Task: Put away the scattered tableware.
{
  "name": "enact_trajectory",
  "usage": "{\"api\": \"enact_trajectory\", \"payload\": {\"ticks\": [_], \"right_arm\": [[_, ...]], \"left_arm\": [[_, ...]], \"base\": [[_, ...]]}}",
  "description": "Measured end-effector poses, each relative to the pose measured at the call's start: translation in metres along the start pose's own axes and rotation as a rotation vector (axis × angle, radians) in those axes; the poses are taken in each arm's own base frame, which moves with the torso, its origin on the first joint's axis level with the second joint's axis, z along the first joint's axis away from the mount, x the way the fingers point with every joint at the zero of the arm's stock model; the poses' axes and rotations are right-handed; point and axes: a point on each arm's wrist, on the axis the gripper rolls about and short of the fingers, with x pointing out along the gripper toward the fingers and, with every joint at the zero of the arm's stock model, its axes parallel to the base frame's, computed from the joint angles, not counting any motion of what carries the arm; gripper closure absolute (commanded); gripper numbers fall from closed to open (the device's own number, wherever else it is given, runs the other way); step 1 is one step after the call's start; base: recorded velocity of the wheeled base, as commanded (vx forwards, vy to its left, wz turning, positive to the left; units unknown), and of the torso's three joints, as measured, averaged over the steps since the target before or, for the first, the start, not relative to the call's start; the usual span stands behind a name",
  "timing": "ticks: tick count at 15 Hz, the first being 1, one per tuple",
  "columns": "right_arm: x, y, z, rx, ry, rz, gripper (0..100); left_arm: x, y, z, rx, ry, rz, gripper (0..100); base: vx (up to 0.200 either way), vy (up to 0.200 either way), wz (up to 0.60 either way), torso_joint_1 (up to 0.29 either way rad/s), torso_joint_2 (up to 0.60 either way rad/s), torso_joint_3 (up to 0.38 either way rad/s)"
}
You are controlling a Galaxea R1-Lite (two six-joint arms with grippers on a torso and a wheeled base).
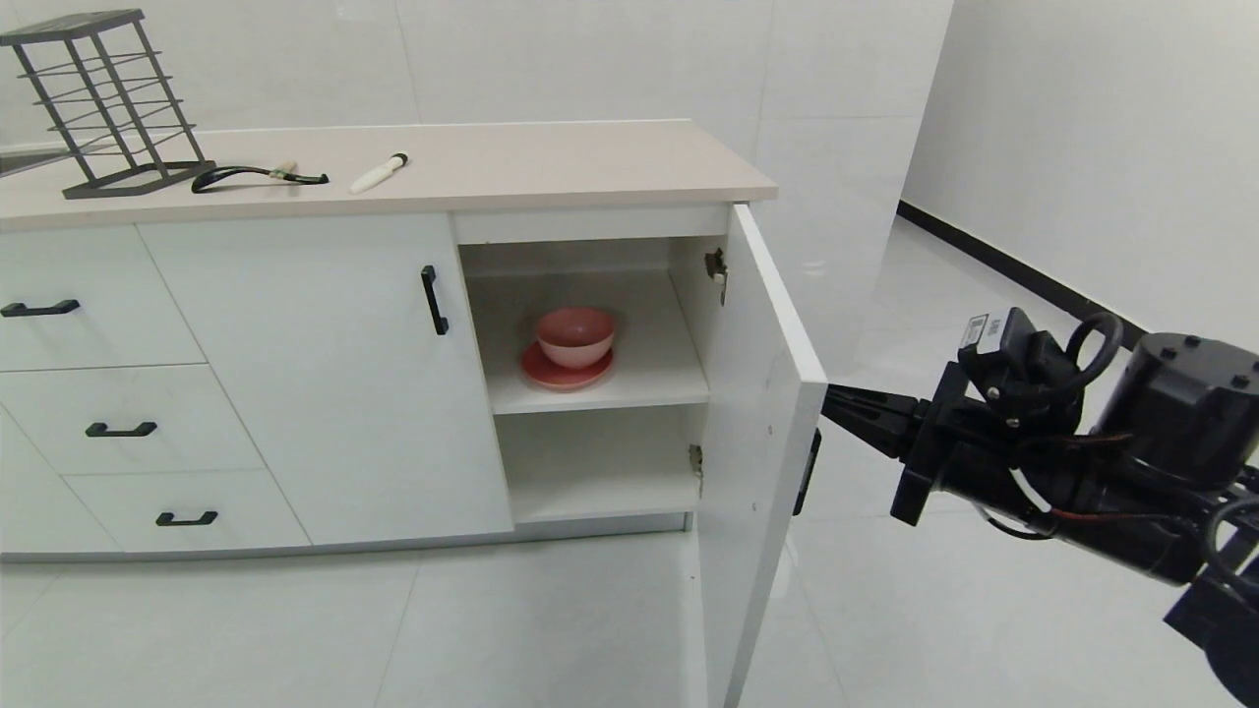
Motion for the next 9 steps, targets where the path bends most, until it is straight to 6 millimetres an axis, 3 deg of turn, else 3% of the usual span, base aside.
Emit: {"api": "enact_trajectory", "payload": {"ticks": [9], "right_arm": [[0.046, 0.007, -0.011, -0.004, -0.061, 0.062, 100]], "left_arm": [[0.000, 0.000, 0.000, -0.001, 0.000, 0.000, 0]], "base": [[0.000, 0.000, 0.00, 0.000, 0.00, 0.000]]}}
